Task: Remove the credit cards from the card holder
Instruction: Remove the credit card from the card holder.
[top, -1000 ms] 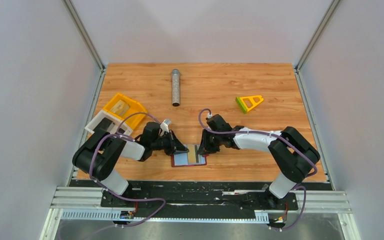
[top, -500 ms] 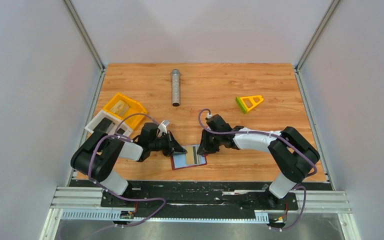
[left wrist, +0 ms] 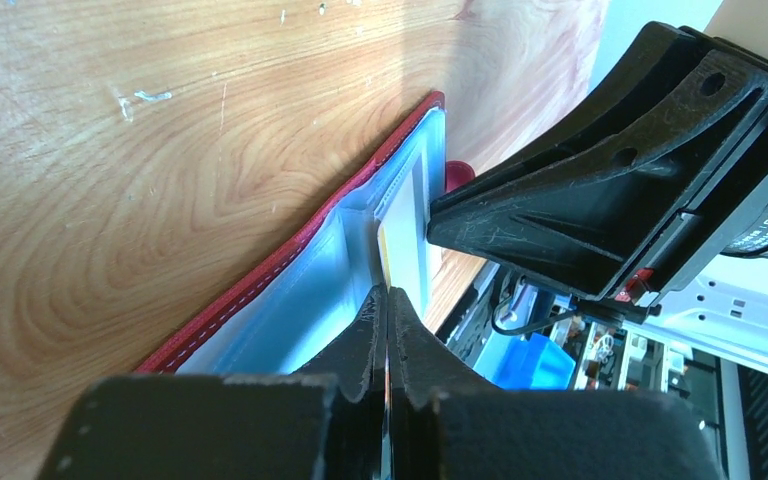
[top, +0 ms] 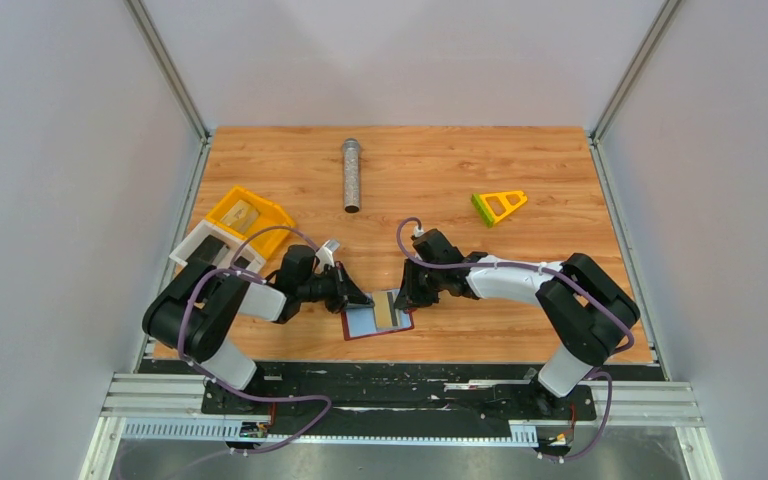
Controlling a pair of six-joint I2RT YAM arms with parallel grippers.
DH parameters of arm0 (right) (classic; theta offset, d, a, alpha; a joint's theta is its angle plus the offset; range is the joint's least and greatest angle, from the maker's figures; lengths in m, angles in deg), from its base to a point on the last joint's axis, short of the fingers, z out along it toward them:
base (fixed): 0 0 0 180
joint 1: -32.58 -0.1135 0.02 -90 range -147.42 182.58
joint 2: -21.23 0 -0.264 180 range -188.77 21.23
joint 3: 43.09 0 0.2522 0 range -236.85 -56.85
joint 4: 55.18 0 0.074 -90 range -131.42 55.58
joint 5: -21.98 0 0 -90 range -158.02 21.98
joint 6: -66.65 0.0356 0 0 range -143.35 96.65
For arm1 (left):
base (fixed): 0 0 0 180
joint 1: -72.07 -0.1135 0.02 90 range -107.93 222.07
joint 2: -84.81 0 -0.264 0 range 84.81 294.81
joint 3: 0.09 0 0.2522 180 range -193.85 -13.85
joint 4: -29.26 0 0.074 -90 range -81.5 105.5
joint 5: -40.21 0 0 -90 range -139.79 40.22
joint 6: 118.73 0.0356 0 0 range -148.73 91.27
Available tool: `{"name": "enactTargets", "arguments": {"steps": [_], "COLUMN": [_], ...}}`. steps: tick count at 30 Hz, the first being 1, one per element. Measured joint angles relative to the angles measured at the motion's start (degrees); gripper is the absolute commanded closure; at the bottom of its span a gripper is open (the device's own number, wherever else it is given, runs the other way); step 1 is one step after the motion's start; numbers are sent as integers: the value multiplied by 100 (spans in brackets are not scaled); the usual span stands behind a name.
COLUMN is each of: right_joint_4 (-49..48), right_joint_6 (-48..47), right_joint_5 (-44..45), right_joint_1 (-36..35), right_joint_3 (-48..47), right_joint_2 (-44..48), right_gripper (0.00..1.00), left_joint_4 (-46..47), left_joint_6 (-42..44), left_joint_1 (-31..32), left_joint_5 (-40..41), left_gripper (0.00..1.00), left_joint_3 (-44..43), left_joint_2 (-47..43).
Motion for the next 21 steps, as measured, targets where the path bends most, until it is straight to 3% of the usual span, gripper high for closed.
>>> {"name": "enactTargets", "arguments": {"steps": [9,19,21], "right_joint_4": [0,127,127], "right_joint_6": [0,-15,-22], "right_joint_5": [0,-2,-26], "right_joint_1": [0,0,0], "right_joint_3": [0,-2,-9], "right_joint_2": [2,107,109], "right_gripper": [86,82,80], "left_joint_4": [-57,-778,-863], "left_joint_6": [13,310,374], "left_joint_1": [-46,-114,-114], "left_joint_5": [7,205,223], "left_gripper": [100,100,95], "left_joint_3": [0,0,0], "left_joint_2": [28,-485,-546]}}
